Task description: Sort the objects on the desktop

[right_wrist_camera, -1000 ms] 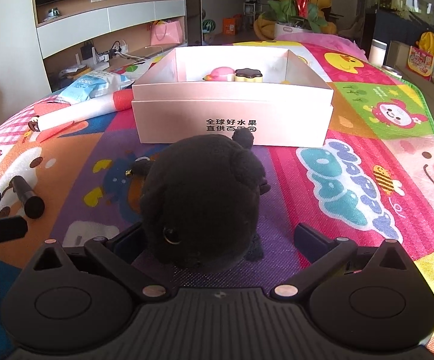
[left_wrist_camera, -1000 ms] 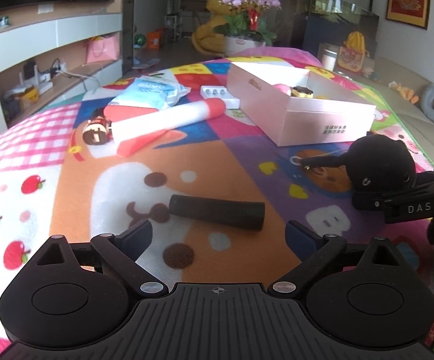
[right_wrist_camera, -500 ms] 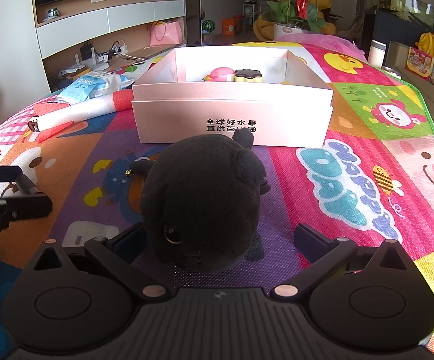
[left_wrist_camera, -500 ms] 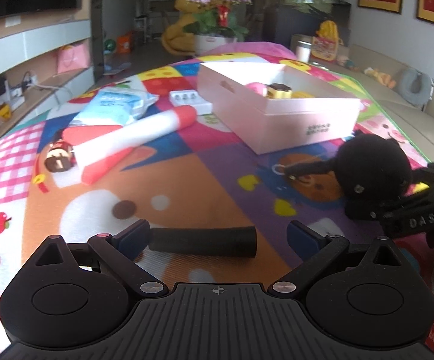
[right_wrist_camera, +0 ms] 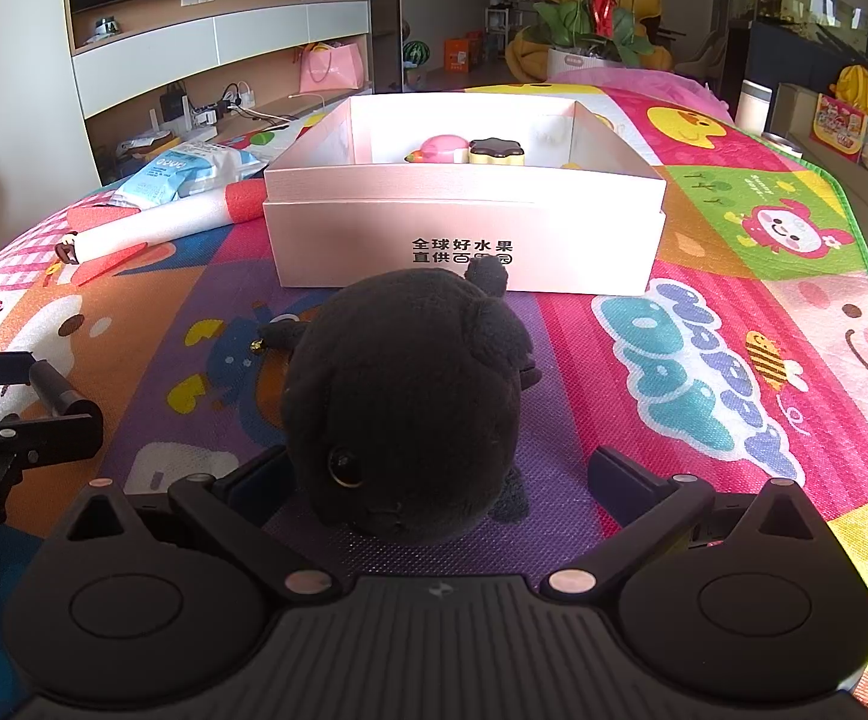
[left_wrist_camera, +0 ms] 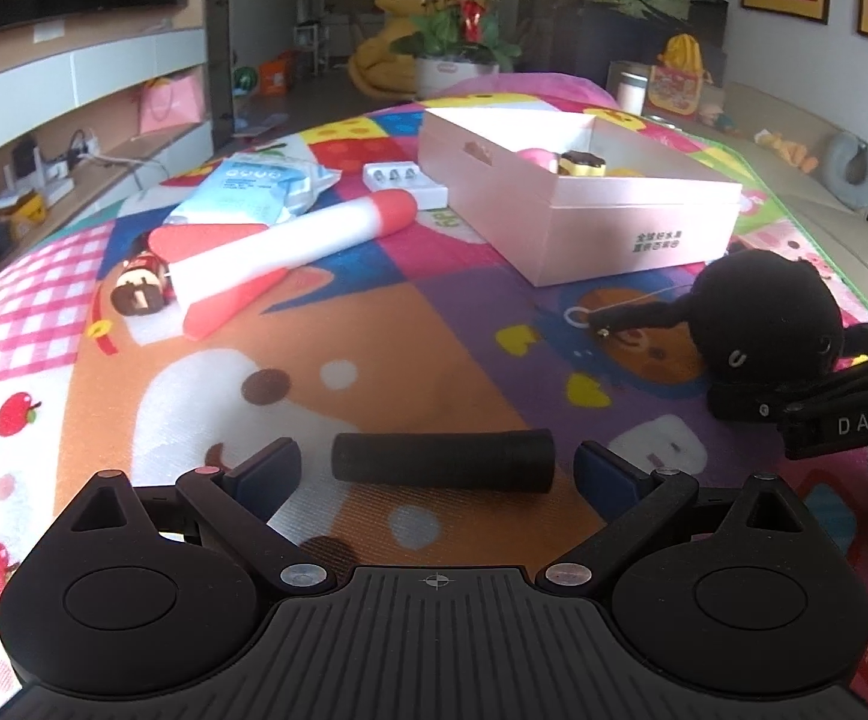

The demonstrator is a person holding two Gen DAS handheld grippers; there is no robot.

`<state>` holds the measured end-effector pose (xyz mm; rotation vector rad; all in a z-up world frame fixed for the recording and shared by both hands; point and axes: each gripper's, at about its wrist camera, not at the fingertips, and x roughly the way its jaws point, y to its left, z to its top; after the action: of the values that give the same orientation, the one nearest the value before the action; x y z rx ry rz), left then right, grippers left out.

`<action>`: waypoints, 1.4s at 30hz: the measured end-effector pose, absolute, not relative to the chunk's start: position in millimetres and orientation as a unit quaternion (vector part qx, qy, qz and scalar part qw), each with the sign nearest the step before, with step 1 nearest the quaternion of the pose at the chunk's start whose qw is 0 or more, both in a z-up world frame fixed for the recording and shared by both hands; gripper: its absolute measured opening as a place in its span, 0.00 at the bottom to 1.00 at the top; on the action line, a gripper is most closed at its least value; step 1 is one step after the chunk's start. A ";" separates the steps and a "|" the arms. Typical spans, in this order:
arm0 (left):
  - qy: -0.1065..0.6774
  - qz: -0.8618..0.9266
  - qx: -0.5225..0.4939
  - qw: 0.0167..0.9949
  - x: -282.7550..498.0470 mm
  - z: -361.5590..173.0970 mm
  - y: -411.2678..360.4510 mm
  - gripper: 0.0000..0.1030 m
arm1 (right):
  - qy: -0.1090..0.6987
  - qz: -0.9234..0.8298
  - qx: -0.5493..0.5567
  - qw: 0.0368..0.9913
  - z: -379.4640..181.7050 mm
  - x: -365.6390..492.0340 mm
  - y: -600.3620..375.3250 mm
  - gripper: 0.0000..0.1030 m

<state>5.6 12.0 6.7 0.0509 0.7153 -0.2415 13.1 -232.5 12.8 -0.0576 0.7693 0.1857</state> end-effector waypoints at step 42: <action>0.330 -0.092 -0.029 0.939 3.9 6.4 23.0 0.97 | 0.265 0.132 -0.098 0.950 67.3 -22.1 -218.6 0.92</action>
<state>3.9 23.0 6.4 -0.0584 0.6732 -0.1885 -22.1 -218.6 67.3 -0.1987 0.5398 0.2693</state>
